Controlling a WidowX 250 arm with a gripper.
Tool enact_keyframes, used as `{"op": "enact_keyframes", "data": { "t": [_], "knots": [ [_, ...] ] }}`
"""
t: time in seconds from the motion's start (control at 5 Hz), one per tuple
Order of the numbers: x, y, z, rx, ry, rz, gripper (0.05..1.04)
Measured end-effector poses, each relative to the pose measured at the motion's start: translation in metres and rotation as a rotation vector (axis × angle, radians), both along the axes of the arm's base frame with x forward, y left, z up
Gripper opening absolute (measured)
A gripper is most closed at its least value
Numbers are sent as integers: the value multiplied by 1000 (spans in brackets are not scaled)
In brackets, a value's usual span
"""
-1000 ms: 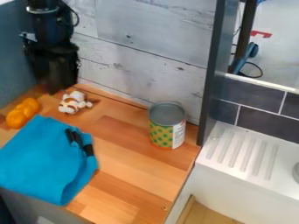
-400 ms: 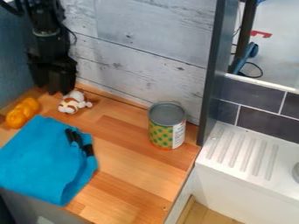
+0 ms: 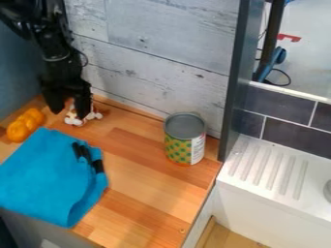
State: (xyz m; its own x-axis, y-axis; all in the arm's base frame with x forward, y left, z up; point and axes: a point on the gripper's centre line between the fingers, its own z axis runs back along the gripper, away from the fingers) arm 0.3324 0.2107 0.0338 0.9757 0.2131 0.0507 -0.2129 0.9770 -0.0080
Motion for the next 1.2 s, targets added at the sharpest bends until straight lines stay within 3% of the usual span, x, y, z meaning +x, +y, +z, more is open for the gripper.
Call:
{"op": "enact_keyframes", "data": {
  "t": [0.4, 0.6, 0.8, 1.0, 1.2],
  "knots": [
    [7, 8, -19, -55, -2, 21, 962],
    [8, 7, -20, -63, -3, 26, 720],
    [-3, 0, -20, -68, 8, 43, 643],
    [-7, -5, 20, -31, -46, 18, 643],
    [-9, -35, 57, 12, -61, -41, 643]
  ]
}}
